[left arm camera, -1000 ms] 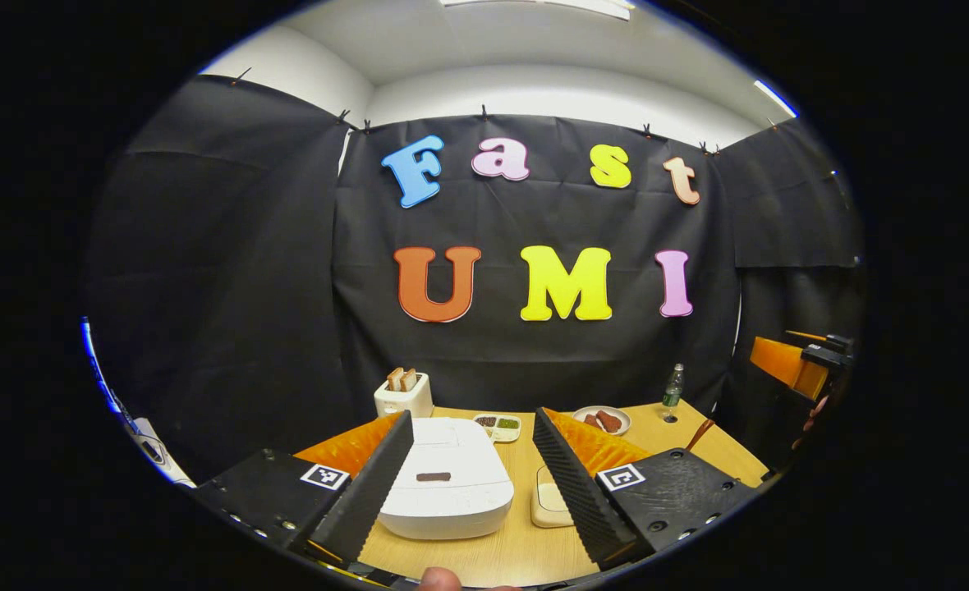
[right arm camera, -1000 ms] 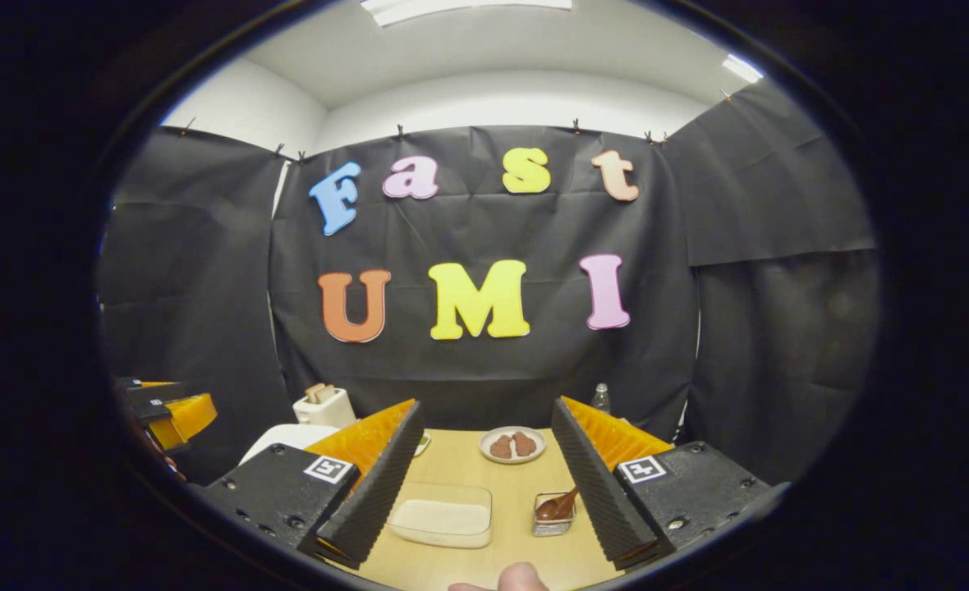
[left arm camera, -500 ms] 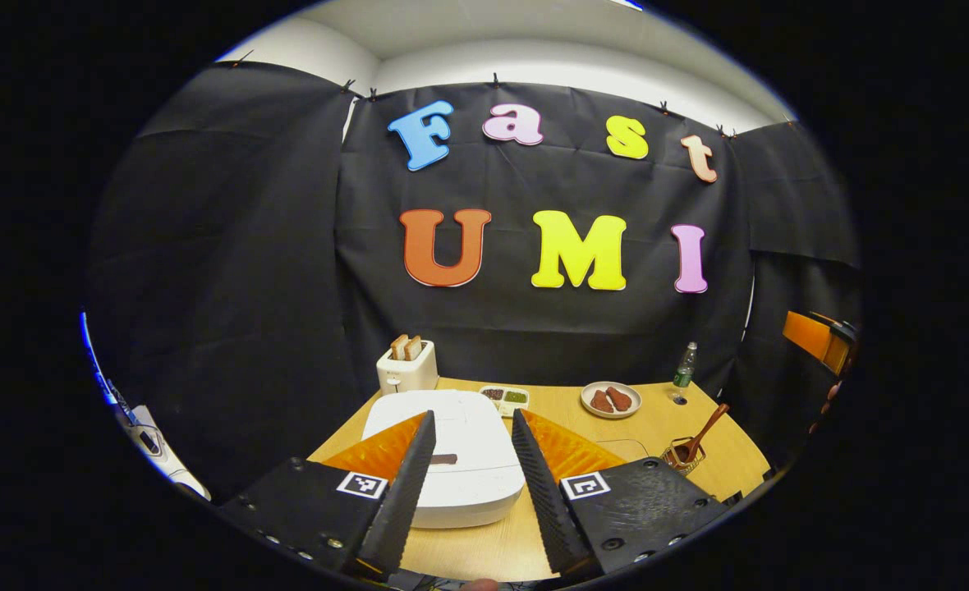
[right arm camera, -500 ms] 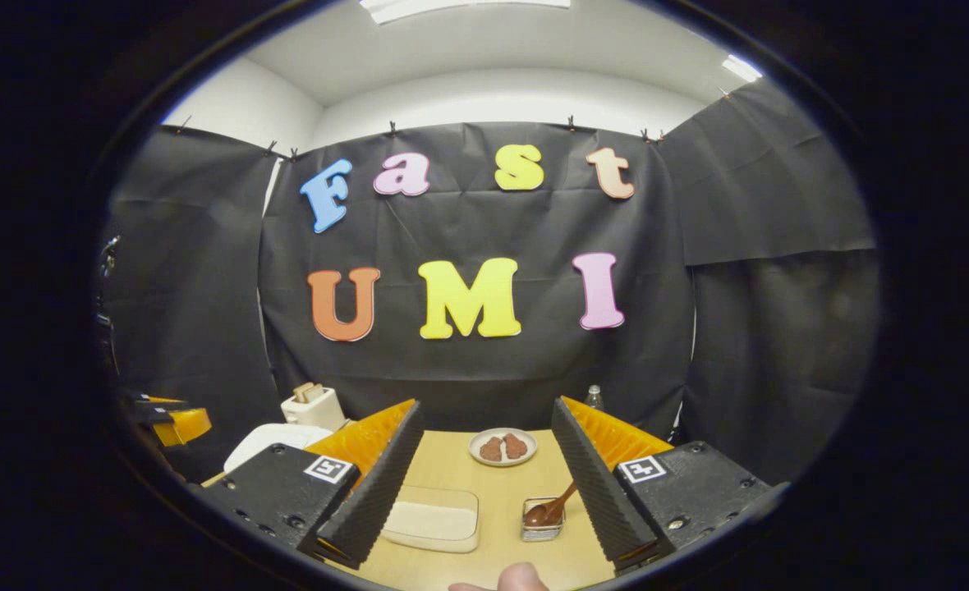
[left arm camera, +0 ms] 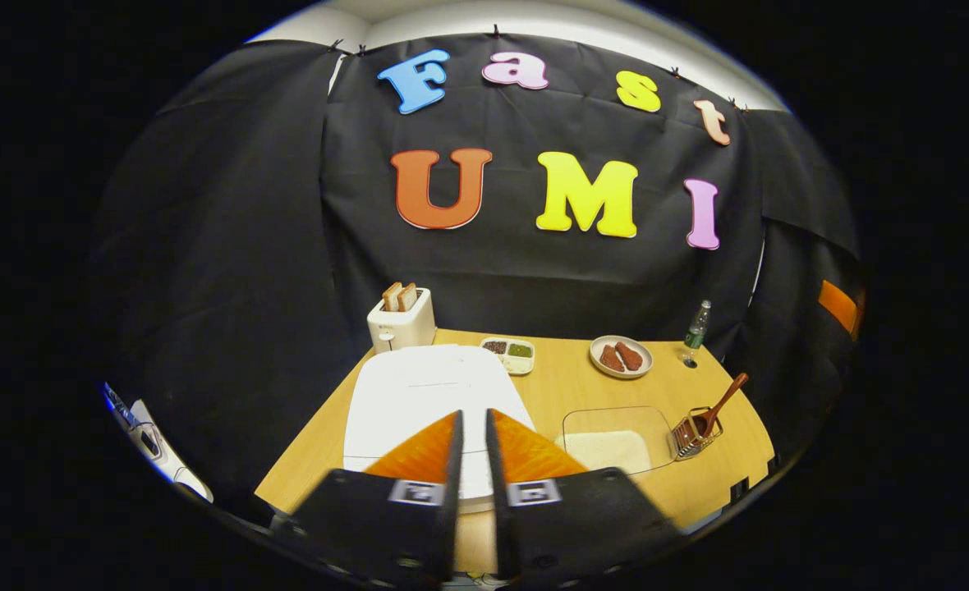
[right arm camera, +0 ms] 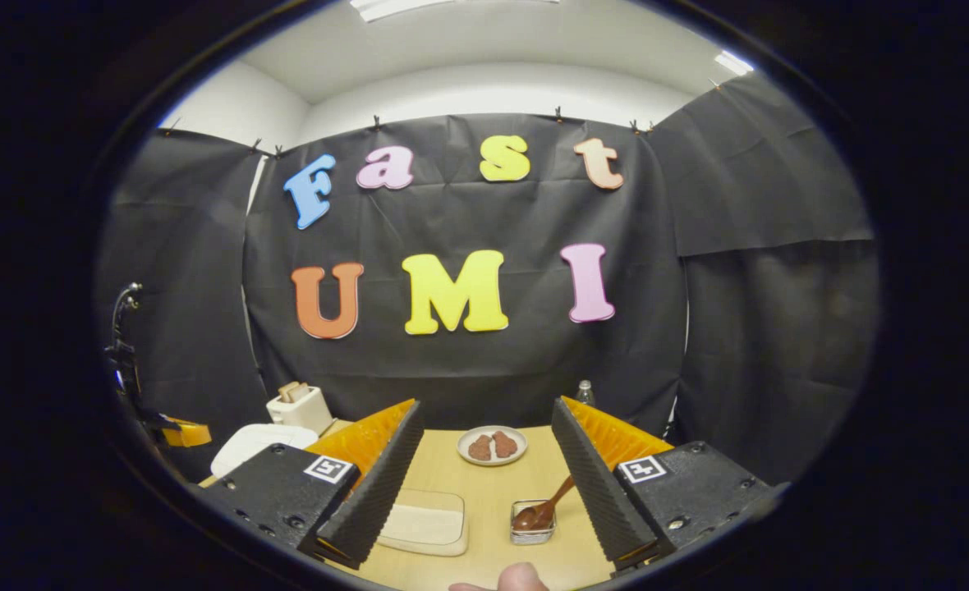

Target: Close the left gripper, press the button to open the rice cooker; take a wooden spoon from the chopstick holder with the right hand, scoop a spoonful of rice and pour it into the rice cooker, then put the wooden spoon back into the chopstick holder.

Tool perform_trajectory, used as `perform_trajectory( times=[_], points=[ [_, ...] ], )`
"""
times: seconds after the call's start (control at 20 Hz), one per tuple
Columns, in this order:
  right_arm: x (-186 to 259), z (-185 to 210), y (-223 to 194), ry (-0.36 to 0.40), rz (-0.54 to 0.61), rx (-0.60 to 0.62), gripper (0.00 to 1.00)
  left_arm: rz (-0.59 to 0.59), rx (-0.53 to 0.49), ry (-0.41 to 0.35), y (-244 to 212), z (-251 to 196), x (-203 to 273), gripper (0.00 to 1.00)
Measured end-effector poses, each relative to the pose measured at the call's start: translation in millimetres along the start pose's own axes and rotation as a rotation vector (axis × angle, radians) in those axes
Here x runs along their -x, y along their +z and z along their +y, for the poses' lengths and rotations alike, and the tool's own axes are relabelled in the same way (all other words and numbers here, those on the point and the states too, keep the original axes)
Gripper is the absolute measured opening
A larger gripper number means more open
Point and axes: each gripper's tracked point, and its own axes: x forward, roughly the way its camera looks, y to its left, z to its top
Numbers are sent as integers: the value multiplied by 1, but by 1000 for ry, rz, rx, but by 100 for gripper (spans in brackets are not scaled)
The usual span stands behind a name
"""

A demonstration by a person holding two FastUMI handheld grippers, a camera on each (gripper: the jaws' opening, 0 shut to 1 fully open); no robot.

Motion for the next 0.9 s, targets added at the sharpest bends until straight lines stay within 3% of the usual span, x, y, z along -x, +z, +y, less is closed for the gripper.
perform_trajectory(
  times=[0.05,0.45,0.9],
  points=[
    [-3,-4,-1,-9,4,-1,100,28,12,-32,-12,-2,-13,0],
    [-18,-26,-22,-59,63,0,100,165,89,-13,-50,27,-76,0],
    [-32,-22,-34,-52,107,-5,100,239,130,-6,-76,33,-97,0]
  ],
)
